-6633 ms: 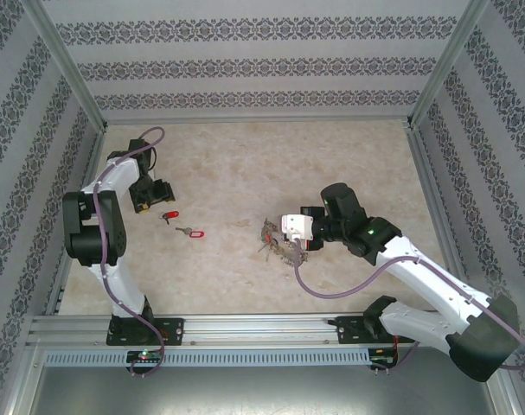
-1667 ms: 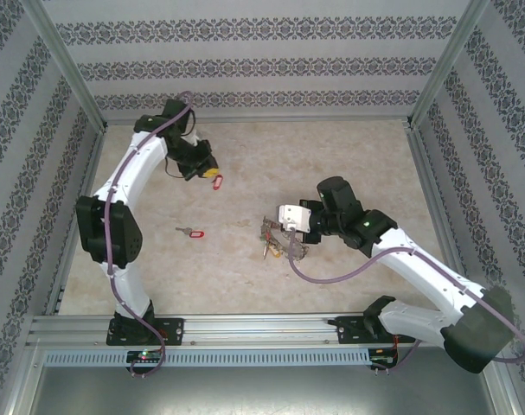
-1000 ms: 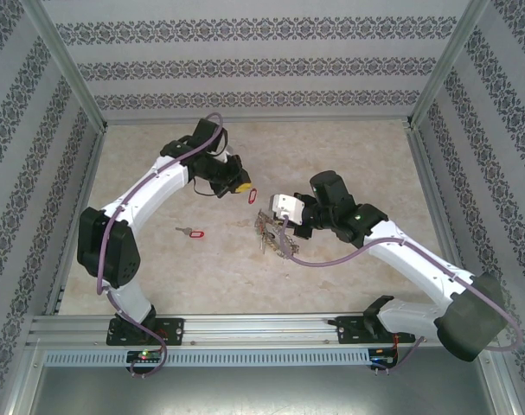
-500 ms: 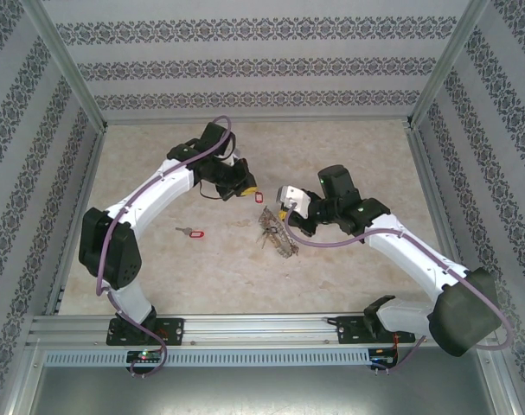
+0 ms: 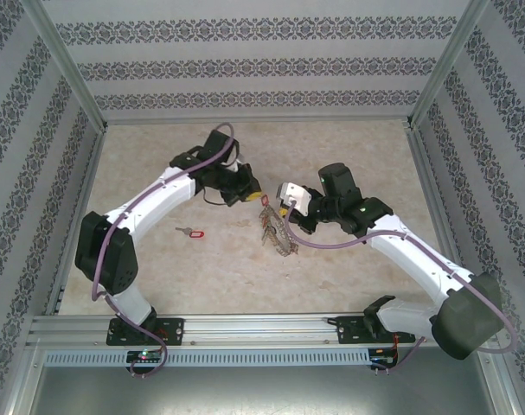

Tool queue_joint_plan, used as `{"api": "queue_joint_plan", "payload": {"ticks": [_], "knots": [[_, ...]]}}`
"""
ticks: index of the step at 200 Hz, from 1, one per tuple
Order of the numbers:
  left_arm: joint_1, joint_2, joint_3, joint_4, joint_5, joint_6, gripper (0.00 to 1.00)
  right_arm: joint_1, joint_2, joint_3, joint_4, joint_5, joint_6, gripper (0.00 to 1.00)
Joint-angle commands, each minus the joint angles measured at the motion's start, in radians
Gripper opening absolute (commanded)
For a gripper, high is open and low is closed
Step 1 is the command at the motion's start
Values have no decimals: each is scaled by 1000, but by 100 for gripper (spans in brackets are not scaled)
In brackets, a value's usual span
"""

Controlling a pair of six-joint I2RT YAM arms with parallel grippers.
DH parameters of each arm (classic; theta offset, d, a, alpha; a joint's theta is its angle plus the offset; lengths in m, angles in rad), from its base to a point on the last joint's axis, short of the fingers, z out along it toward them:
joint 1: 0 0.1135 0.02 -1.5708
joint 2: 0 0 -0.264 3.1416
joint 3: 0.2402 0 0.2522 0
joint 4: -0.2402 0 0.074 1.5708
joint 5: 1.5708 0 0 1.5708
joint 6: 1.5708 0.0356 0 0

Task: Put the keys on the keyring

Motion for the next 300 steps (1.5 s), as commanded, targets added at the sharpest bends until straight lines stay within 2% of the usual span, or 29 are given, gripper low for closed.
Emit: {"api": "queue_joint_plan", "payload": {"ticks": [1, 24, 53, 160, 300], "knots": [[-41, -28, -2, 119, -49, -89, 0, 11, 3, 12, 71, -9, 45, 0], [-54, -35, -8, 103, -94, -149, 0, 11, 3, 9, 73, -5, 48, 0], [-67, -53, -36, 164, -89, -214, 0, 9, -3, -12, 89, 1, 69, 0], [-85, -125, -81, 166, -120, -261, 0, -31, 13, -33, 159, 13, 178, 0], [-124, -87, -81, 190, -141, -269, 0, -37, 20, -46, 204, 12, 215, 0]]}}
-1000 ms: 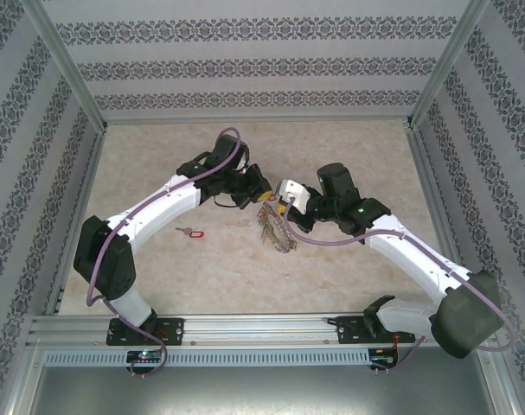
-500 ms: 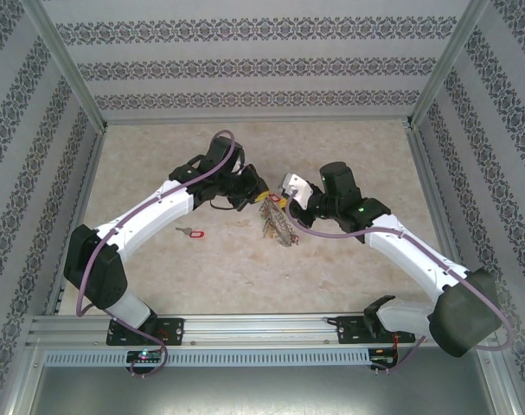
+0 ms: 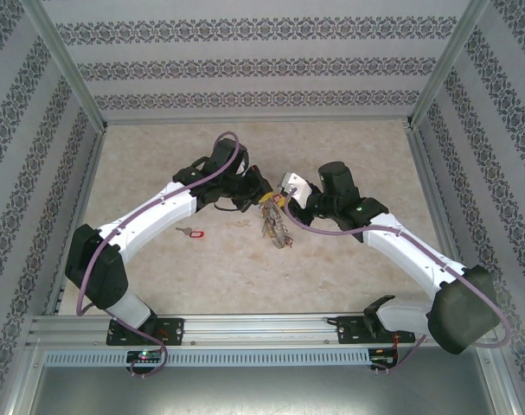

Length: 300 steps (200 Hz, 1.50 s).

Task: Put the keys on the keyring

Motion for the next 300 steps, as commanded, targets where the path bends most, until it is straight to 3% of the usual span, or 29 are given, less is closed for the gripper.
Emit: {"api": "queue_joint_plan", "payload": {"ticks": [1, 300], "knots": [[-23, 12, 1, 27, -10, -18, 0, -14, -13, -10, 58, -7, 27, 0], [-37, 52, 2, 25, -50, -4, 0, -17, -22, -53, 91, -53, 31, 0]]}}
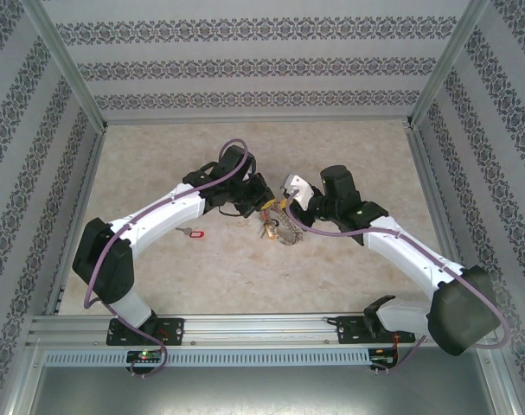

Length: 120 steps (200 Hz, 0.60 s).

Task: Put the keys on the keyring

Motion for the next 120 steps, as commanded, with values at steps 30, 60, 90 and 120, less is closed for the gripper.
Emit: {"api": "queue_joint_plan", "payload": {"ticks": [30, 60, 90, 120], "knots": [[-13, 1, 42, 22, -6, -15, 0, 3, -14, -2, 35, -49, 1, 0], [-13, -9, 58, 13, -3, -22, 0, 1, -19, -10, 44, -37, 8, 0], [-12, -23, 61, 2, -2, -19, 0, 0, -20, -12, 49, -28, 14, 0], [-15, -28, 50, -2, 8, -21, 0, -4, -24, -14, 57, -14, 22, 0]]}}
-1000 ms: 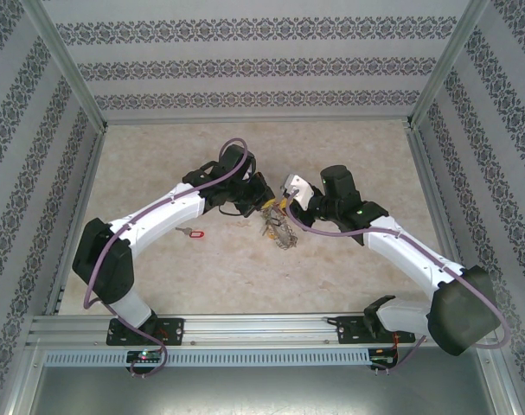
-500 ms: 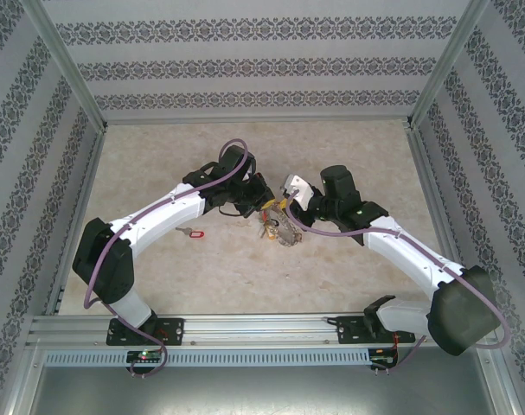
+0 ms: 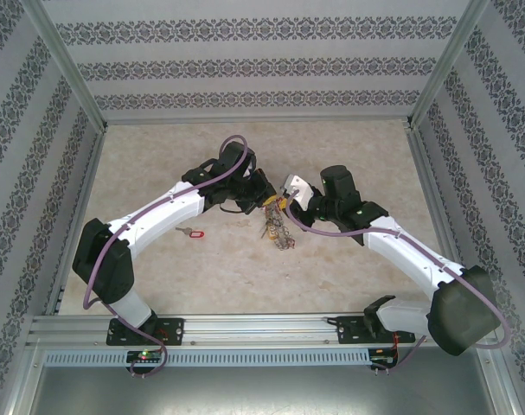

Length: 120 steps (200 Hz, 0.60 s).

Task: Put the keys on the keyring

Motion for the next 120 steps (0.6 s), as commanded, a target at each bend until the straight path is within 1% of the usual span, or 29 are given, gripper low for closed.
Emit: {"api": "queue_joint_plan", "payload": {"ticks": [1, 120], "knots": [[-15, -28, 15, -2, 6, -17, 0, -3, -24, -14, 57, -6, 22, 0], [-23, -62, -47, 4, 0, -17, 0, -15, -29, -17, 77, 24, 61, 0]]}}
